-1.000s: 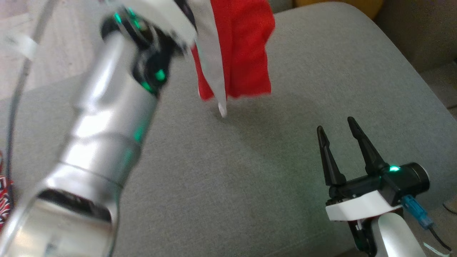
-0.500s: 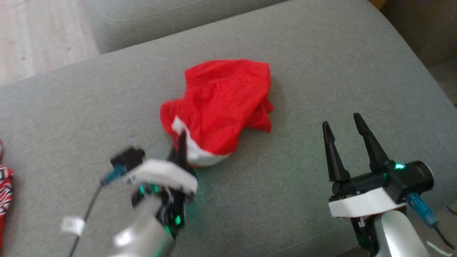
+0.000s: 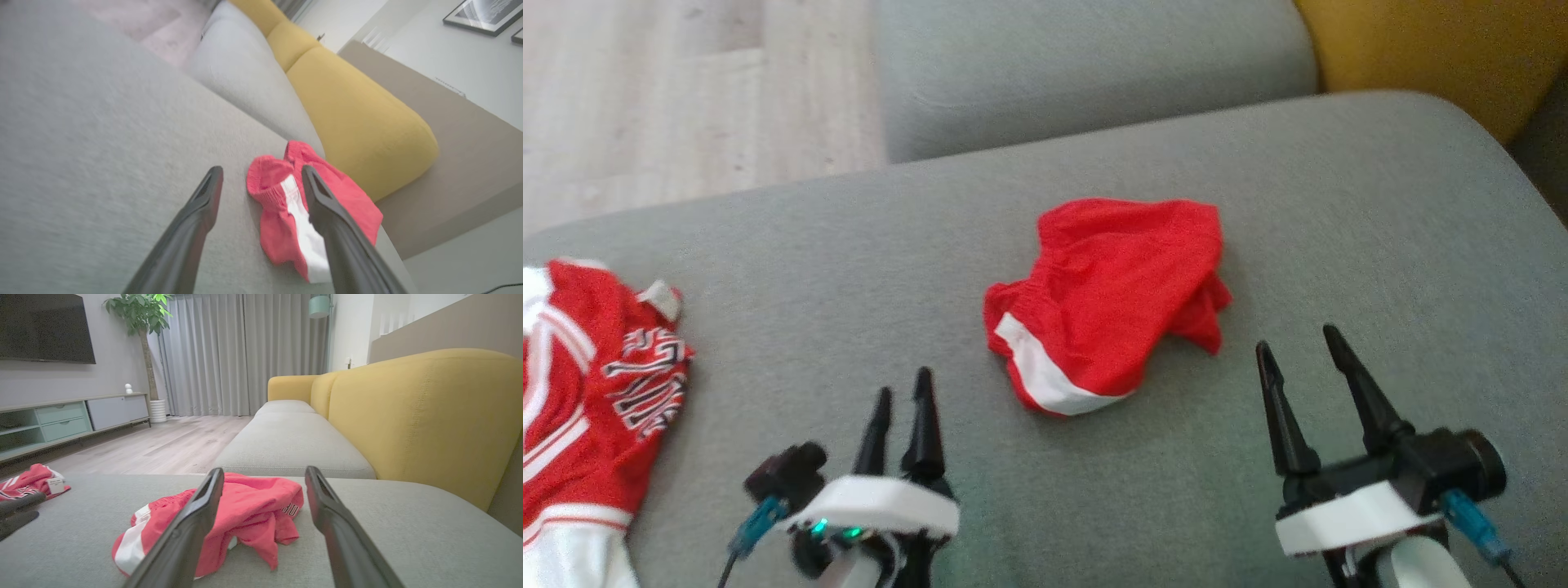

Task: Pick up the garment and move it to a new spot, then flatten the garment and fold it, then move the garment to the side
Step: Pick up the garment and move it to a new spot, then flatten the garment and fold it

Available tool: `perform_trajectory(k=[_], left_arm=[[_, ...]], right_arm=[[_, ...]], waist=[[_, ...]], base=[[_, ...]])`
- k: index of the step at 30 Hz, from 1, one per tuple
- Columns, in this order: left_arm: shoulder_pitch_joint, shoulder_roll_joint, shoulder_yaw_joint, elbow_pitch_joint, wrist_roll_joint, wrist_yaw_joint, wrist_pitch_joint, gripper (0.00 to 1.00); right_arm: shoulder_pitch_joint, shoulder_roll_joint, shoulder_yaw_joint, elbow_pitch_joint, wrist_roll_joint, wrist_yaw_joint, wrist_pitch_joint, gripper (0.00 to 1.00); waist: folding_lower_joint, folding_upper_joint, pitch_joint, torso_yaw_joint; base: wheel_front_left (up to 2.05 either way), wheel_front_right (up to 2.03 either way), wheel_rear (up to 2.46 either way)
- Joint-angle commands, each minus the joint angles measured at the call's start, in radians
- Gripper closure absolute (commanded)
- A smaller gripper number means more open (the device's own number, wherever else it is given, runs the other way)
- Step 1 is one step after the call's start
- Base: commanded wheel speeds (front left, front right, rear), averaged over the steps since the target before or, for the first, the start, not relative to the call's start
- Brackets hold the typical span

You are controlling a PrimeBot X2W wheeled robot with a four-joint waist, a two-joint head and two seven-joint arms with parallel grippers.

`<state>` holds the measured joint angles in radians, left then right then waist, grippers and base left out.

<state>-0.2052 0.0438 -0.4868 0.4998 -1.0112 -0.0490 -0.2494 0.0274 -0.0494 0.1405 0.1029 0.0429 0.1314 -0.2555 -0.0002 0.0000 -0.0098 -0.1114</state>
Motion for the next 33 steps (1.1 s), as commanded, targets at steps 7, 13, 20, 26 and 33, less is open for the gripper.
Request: perform_trajectory(k=[7, 13, 20, 26, 33], left_arm=[[0.194, 0.012, 0.23, -0.303, 0.429, 0.038, -0.012, 0.0], [0.327, 0.014, 0.306, -0.423, 0.684, 0.005, -0.012, 0.0], [0.438, 0.012, 0.339, -0.462, 0.877, 0.04, -0.012, 0.0], [0.472, 0.008, 0.349, -0.452, 0.889, 0.068, -0.012, 0.0], [0.465, 0.007, 0.35, -0.451, 0.9, 0.069, -0.012, 0.0]], right_arm=[[0.03, -0.001, 0.009, -0.01, 0.016, -0.001, -0.006, 0.0], [0.083, -0.001, -0.008, 0.007, 0.025, -0.001, -0.006, 0.0], [0.14, -0.001, -0.008, 0.021, 0.012, -0.001, -0.006, 0.0], [0.154, -0.001, -0.007, 0.027, 0.009, -0.001, -0.006, 0.0], [0.148, -0.001, -0.005, 0.035, 0.018, -0.001, -0.006, 0.0]], waist=[[0.0002, 0.0, -0.077, 0.089], [0.0002, 0.0, -0.108, 0.089], [0.0002, 0.0, -0.123, 0.074], [0.0002, 0.0, -0.132, 0.071], [0.0002, 0.0, -0.139, 0.074]], base=[[0.0, 0.0, 0.0], [0.0, 0.0, 0.0], [0.0, 0.0, 0.0], [0.0, 0.0, 0.0], [0.0, 0.0, 0.0]])
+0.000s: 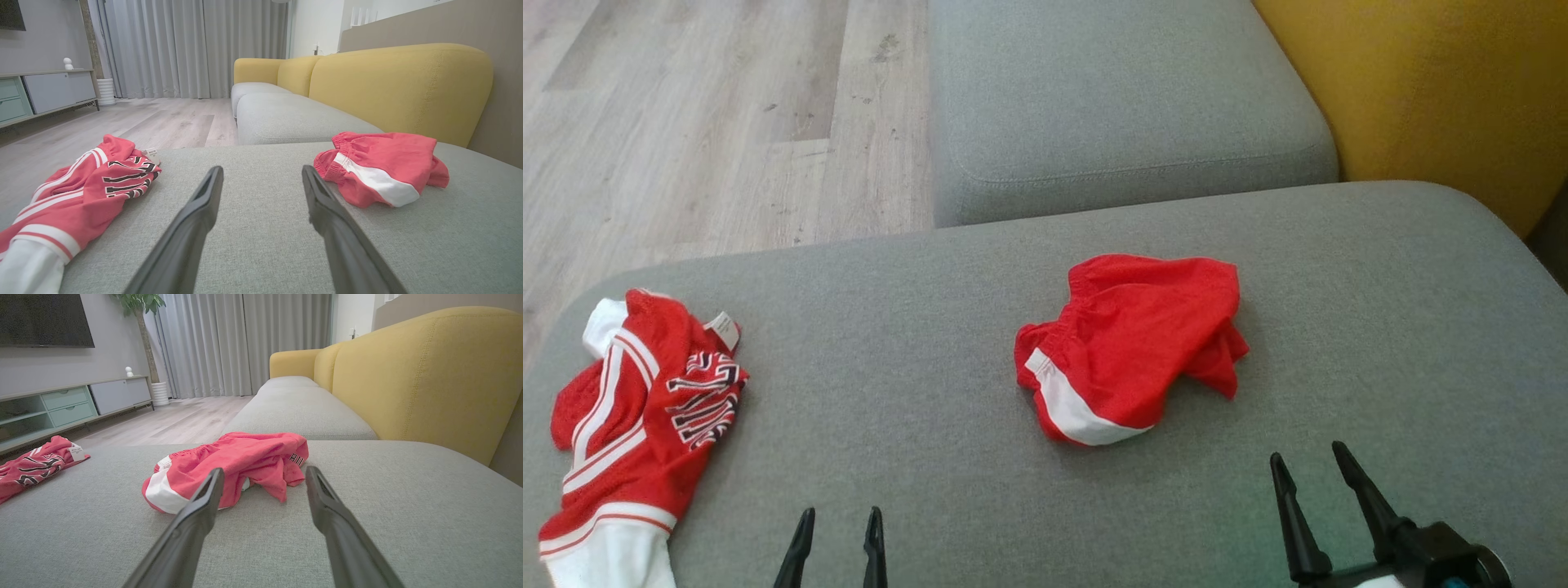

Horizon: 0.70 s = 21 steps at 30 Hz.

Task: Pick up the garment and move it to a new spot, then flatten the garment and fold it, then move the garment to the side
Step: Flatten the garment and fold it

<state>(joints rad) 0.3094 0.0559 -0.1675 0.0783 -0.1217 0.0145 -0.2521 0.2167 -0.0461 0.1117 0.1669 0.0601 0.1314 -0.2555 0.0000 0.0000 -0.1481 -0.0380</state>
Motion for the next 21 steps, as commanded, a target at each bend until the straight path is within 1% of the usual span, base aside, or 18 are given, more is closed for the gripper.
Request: perform_trajectory(k=[1, 15, 19, 21], left_arm=[[-0.05, -0.005, 0.03, -0.029, 0.011, 0.006, -0.01, 0.0], [-0.053, -0.006, 0.018, -0.024, 0.012, 0.009, -0.01, 0.0], [-0.073, -0.006, 0.01, -0.013, 0.014, -0.008, -0.01, 0.0], [-0.1, -0.006, 0.0, 0.006, 0.003, -0.03, -0.01, 0.0]], right_arm=[[-0.041, -0.004, 0.024, -0.029, 0.002, -0.001, -0.006, 0.0], [-0.038, -0.004, 0.03, -0.034, 0.003, -0.001, -0.006, 0.0], [-0.041, -0.004, 0.032, -0.037, 0.002, -0.001, -0.006, 0.0], [-0.045, -0.004, 0.037, -0.038, -0.001, -0.001, -0.006, 0.0]], waist=[[0.0, 0.0, -0.002, 0.002], [0.0, 0.0, 0.004, 0.007], [0.0, 0.0, 0.02, 0.008], [0.0, 0.0, 0.038, 0.01]], base=[[0.0, 0.0, 0.0], [0.0, 0.0, 0.0], [0.0, 0.0, 0.0], [0.0, 0.0, 0.0]])
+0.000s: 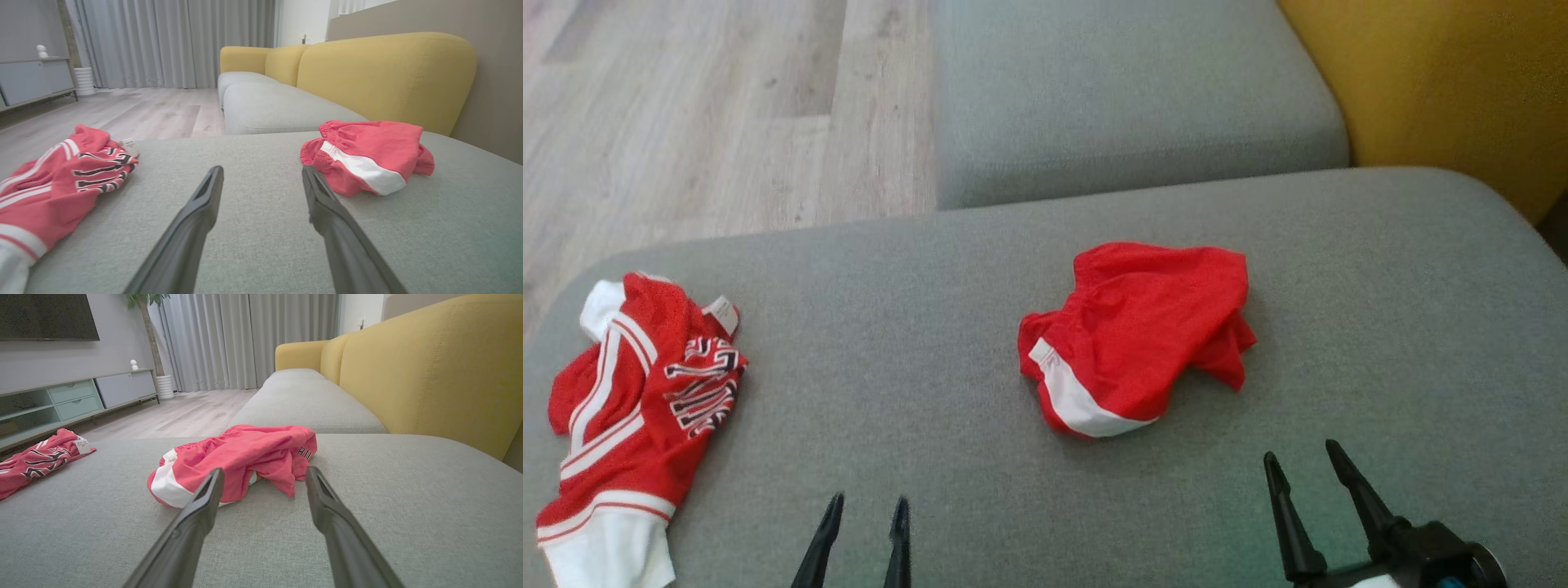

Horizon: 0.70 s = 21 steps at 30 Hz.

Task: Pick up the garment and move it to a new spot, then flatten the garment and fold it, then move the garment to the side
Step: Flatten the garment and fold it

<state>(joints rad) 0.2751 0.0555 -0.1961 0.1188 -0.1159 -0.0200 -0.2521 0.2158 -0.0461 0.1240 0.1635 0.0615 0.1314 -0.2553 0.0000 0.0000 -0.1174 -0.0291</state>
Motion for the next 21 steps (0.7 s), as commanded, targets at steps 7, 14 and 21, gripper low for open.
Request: perform_trajectory(k=[7, 14, 21], left_arm=[[-0.276, -0.005, -0.016, 0.106, -0.007, -0.07, -0.01, 0.0], [-0.576, 0.017, -0.179, 0.291, -0.116, -0.109, 0.128, 0.0], [-0.832, 0.108, -0.39, 0.405, -0.33, -0.11, 0.182, 0.0]], right_arm=[[-0.064, -0.004, 0.013, -0.056, -0.025, -0.001, -0.006, 0.0], [-0.105, -0.004, 0.006, -0.074, -0.049, -0.001, -0.006, 0.0], [-0.168, -0.004, 0.002, -0.091, -0.062, -0.001, -0.006, 0.0]], waist=[[0.0, 0.0, 0.097, -0.002], [0.0, 0.0, 0.214, -0.033], [0.0, 0.0, 0.32, -0.064]], base=[[0.0, 0.0, 0.0], [0.0, 0.0, 0.0], [0.0, 0.0, 0.0]])
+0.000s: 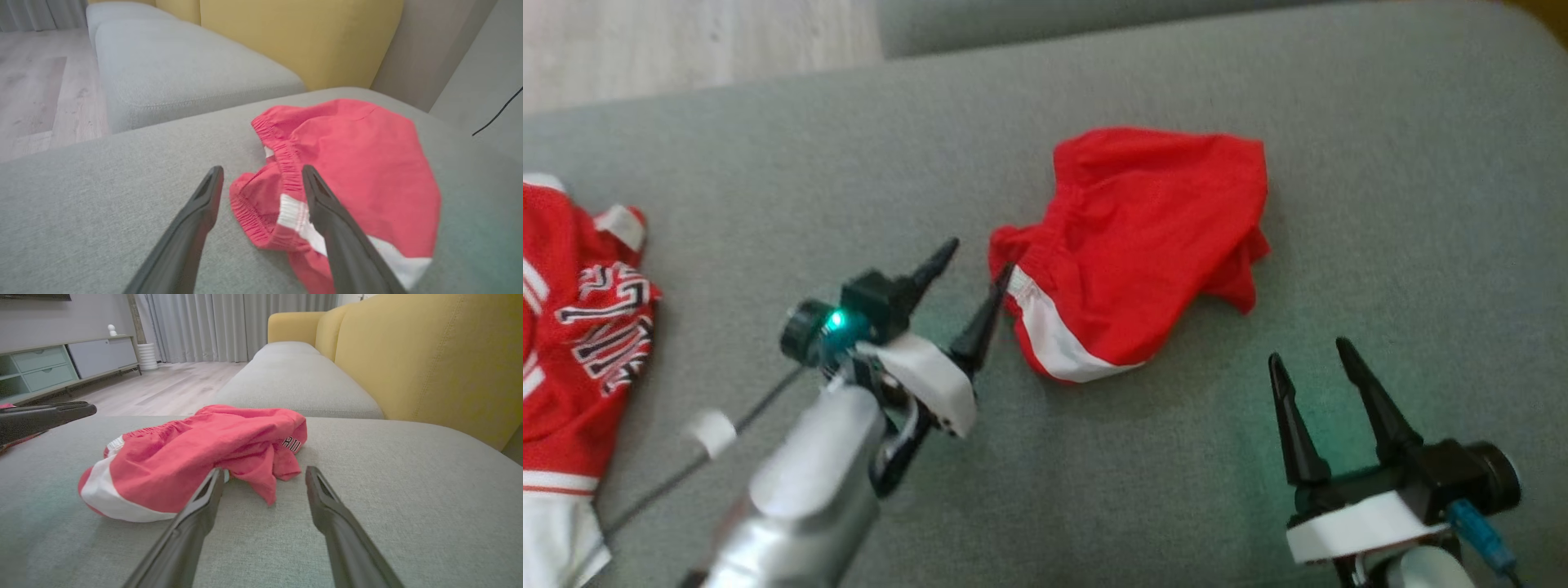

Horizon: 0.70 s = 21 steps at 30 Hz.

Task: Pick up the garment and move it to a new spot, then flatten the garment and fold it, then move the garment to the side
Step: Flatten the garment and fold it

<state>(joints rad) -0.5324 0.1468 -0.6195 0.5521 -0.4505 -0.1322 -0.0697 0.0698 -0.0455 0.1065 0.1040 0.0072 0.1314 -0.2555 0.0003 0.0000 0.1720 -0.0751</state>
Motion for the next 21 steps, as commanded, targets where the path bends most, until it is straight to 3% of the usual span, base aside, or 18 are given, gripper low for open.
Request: perform_trajectory(k=[1, 8, 17, 19, 21], left_arm=[[-0.049, 0.026, 0.01, -0.007, -0.016, 0.002, 0.005, 0.0], [-0.143, 0.066, -0.128, 0.079, -0.153, 0.002, -0.002, 0.0], [-0.18, 0.119, -0.294, 0.078, -0.332, 0.002, 0.013, 0.0], [-0.189, 0.134, -0.325, 0.069, -0.361, 0.002, 0.013, 0.21], [-0.197, 0.148, -0.356, 0.061, -0.381, 0.002, 0.004, 0.55]], right_arm=[[-0.029, -0.005, 0.018, -0.034, -0.008, -0.001, -0.006, 0.0], [-0.053, -0.005, 0.012, -0.041, -0.011, -0.001, -0.006, 0.0], [-0.058, -0.005, 0.015, -0.039, -0.003, -0.001, -0.006, 0.0], [-0.059, -0.005, 0.017, -0.039, 0.0, -0.001, -0.006, 0.0], [-0.061, -0.005, 0.022, -0.039, 0.001, -0.001, -0.006, 0.0]], waist=[[-0.0003, 0.0, 0.042, -0.022], [-0.0003, 0.0, 0.075, -0.044], [-0.0003, 0.0, 0.068, -0.06], [-0.0003, 0.0, 0.068, -0.065], [-0.0003, 0.0, 0.07, -0.073]], base=[[0.0, 0.0, 0.0], [0.0, 0.0, 0.0], [0.0, 0.0, 0.0], [0.0, 0.0, 0.0], [0.0, 0.0, 0.0]])
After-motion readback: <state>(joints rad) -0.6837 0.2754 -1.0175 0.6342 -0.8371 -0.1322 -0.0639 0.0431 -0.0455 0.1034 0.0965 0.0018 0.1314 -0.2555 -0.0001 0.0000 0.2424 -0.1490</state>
